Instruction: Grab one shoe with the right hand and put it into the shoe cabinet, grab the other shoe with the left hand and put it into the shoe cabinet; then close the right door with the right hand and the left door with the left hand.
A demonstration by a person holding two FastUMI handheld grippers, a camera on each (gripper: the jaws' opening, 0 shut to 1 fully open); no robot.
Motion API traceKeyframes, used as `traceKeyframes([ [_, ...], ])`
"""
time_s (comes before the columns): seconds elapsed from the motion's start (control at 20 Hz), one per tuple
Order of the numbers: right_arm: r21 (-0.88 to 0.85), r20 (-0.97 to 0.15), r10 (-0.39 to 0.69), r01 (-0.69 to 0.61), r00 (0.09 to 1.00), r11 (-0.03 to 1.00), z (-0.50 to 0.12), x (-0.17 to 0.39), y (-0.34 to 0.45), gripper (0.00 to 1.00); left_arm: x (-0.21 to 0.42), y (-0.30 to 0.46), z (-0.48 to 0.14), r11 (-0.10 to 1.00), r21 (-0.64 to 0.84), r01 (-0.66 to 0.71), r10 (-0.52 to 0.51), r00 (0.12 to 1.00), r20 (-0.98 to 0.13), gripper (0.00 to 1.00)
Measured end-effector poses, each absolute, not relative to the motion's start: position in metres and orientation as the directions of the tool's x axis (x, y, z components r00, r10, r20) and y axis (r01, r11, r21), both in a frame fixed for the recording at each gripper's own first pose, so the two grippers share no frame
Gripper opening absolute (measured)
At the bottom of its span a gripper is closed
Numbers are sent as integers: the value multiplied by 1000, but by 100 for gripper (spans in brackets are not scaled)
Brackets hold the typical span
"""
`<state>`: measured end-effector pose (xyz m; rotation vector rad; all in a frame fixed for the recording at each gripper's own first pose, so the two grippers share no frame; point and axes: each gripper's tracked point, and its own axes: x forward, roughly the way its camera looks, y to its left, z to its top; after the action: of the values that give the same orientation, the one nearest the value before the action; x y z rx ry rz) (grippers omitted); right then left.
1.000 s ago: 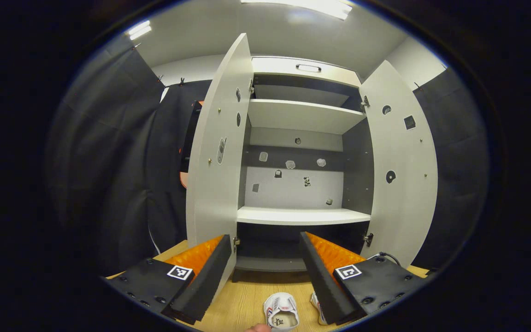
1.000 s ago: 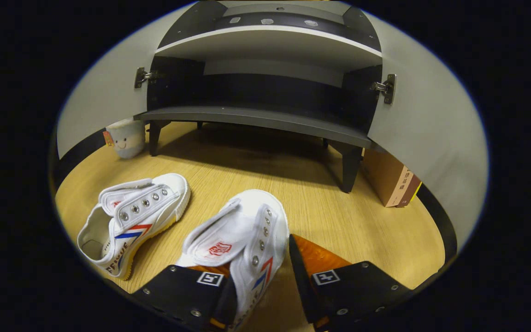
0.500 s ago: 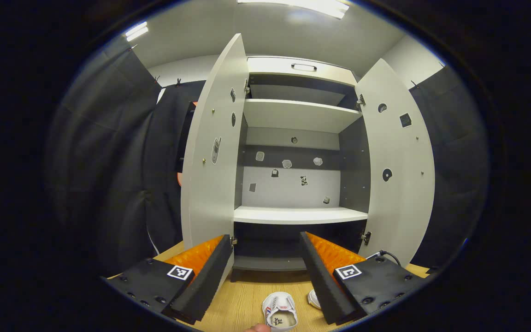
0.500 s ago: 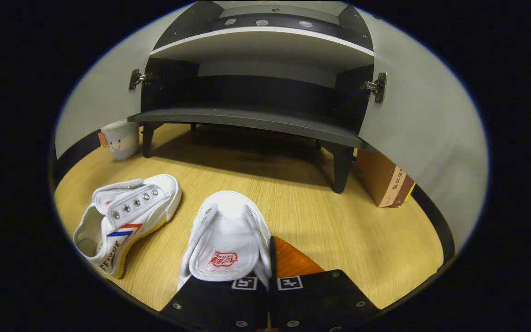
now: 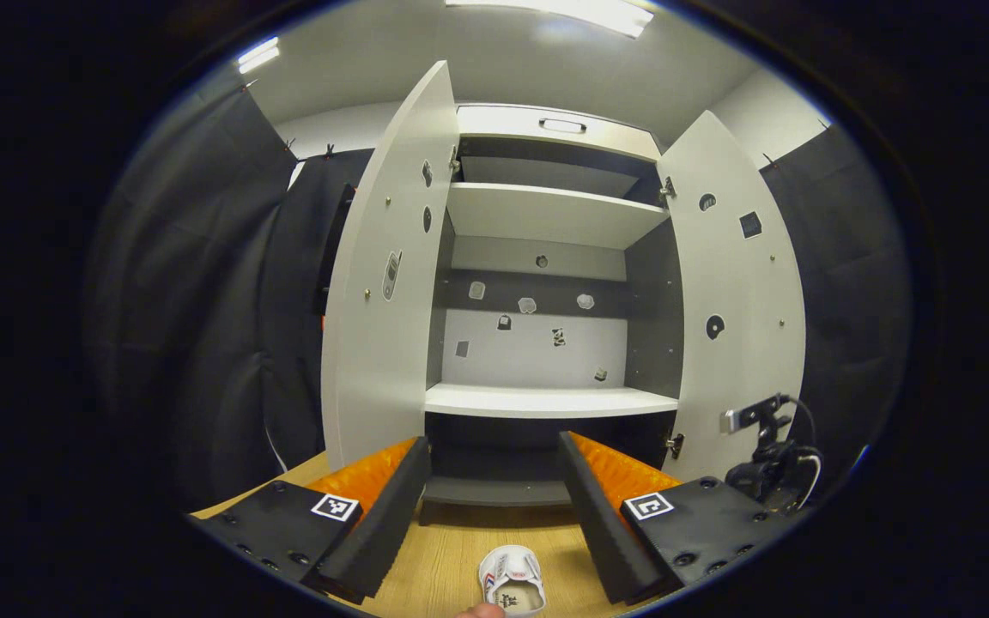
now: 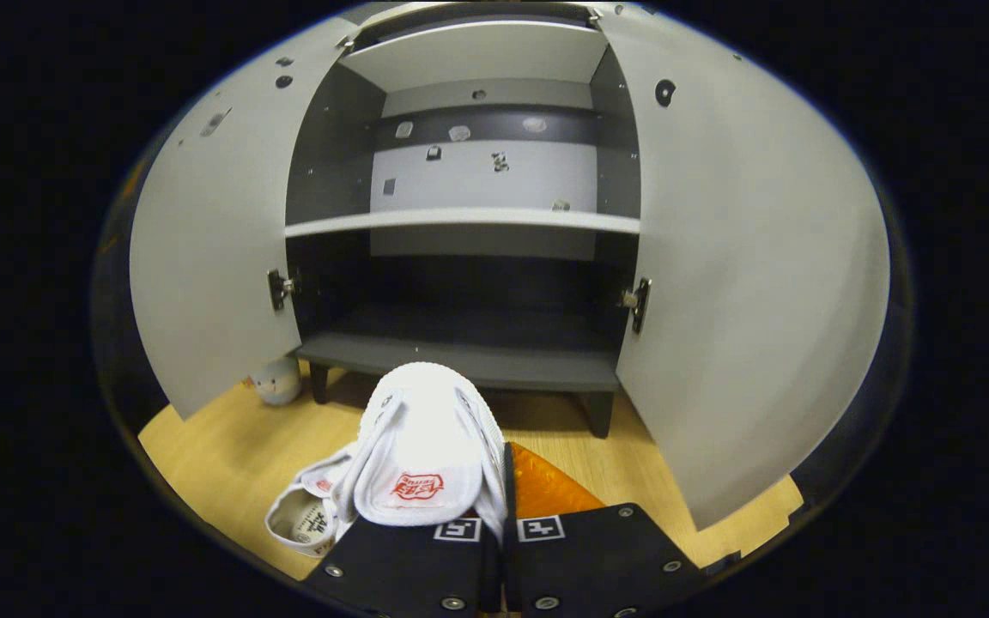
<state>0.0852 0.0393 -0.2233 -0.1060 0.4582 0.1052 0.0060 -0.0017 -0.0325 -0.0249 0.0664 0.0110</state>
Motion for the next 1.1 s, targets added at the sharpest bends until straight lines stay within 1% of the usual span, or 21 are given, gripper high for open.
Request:
traceKeyframes([
  [0.15,-97,-360,56,-97,931,991,-139,102,39,5,5,-5,-34,999,-40,1,-3,998,-64,96],
  [0.3,-69,-313,68,-94,947,993,-80,130,48,5,4,-8,-33,999,-36,7,-9,998,-56,96],
  [0.4,-64,-298,73,-96,952,993,-51,160,54,5,4,-6,-30,1000,-14,3,-3,999,-44,96],
  [0.45,-77,-288,59,-84,956,993,-38,181,54,5,1,-5,-28,1000,-3,0,0,999,-39,96],
  [0.5,-95,-271,38,-66,962,993,-23,203,53,5,-1,-4,-28,1000,2,-1,1,999,-35,99],
  [0.55,-117,-254,15,-46,967,992,-12,226,52,5,-2,-4,-29,1000,-1,1,-1,999,-35,96],
  [0.65,-145,-257,-43,5,966,989,-6,277,50,5,-6,-4,-35,1000,-24,1,-2,999,-55,97],
  [0.7,-150,-275,-77,36,958,988,-10,300,48,5,-8,-3,-39,999,-39,-3,0,998,-65,94],
  [0.75,-149,-295,-108,66,949,987,-16,322,46,5,-11,-1,-41,999,-51,-9,5,997,-72,96],
  [0.8,-150,-324,-138,93,936,984,-24,340,44,5,-13,2,-42,998,-59,-21,16,997,-77,96],
  [0.9,-172,-357,-178,122,917,977,-43,375,41,5,-17,9,-43,997,-68,-44,38,996,-82,96],
  [0.95,-199,-375,-205,138,904,970,-52,387,37,5,-17,14,-43,996,-68,-58,52,995,-85,94],
  [1.0,-221,-390,-230,152,891,963,-60,399,33,5,-20,19,-43,995,-66,-70,64,994,-86,96],
  [1.1,-244,-411,-268,178,871,953,-74,419,26,5,-22,29,-42,994,-54,-95,90,992,-86,96],
])
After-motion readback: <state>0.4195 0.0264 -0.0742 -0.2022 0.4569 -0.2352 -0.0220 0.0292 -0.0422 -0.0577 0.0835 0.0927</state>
